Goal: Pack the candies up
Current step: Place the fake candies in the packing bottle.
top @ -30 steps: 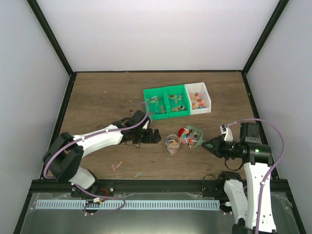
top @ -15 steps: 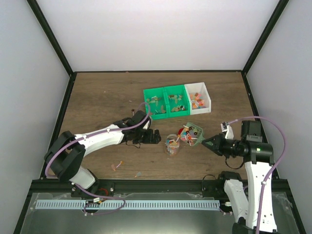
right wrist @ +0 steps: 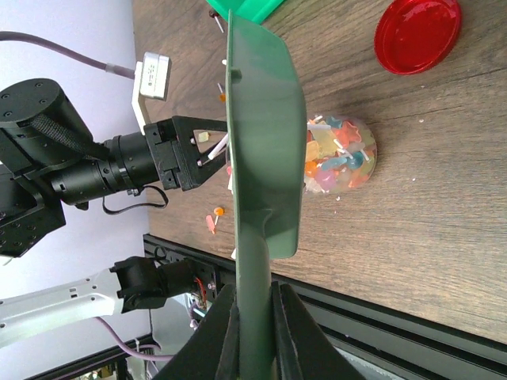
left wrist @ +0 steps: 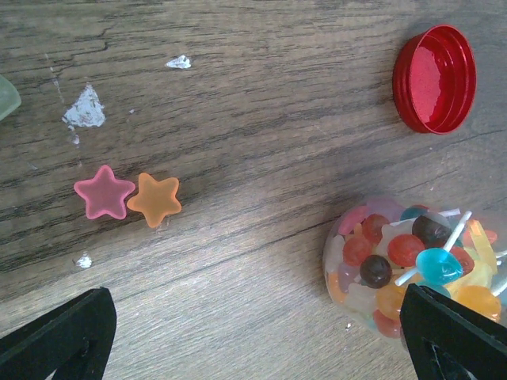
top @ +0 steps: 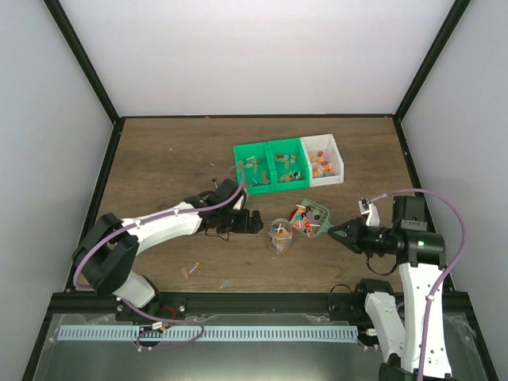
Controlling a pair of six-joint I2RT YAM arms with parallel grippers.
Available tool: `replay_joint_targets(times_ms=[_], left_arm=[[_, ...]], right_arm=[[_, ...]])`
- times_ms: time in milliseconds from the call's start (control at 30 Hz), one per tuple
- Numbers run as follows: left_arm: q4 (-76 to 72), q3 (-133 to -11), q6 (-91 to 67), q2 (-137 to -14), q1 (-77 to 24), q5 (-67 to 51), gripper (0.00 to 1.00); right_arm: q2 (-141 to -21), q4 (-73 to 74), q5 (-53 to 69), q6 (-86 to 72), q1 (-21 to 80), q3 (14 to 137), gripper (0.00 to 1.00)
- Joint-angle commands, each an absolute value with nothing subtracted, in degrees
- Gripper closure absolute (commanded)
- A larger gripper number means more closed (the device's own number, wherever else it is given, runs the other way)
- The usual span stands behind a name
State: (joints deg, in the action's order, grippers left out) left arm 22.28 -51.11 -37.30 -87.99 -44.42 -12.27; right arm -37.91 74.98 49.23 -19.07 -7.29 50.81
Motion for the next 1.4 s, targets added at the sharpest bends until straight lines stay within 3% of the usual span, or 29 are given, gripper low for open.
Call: replay_joint_targets(times_ms=[0,567,1367], left_arm=[[21.2,-51.7,-37.6,-87.8,-44.8,-12.4,0.00],[20.5,-50.8,-37.9,-87.7,-44.8,-12.3,0.00],[19.9,-51.4,-37.0,-89.1,-44.8,-13.2,0.00]], right_arm=[[-37.4,74.9,49.5,-18.6,-6.4,51.2,0.99],[-38.8,74.8,44.8,-19.3,-2.6,51.6,0.99],[-39.5,72.0,47.1,-16.3,-0.9,54.1,0.99]])
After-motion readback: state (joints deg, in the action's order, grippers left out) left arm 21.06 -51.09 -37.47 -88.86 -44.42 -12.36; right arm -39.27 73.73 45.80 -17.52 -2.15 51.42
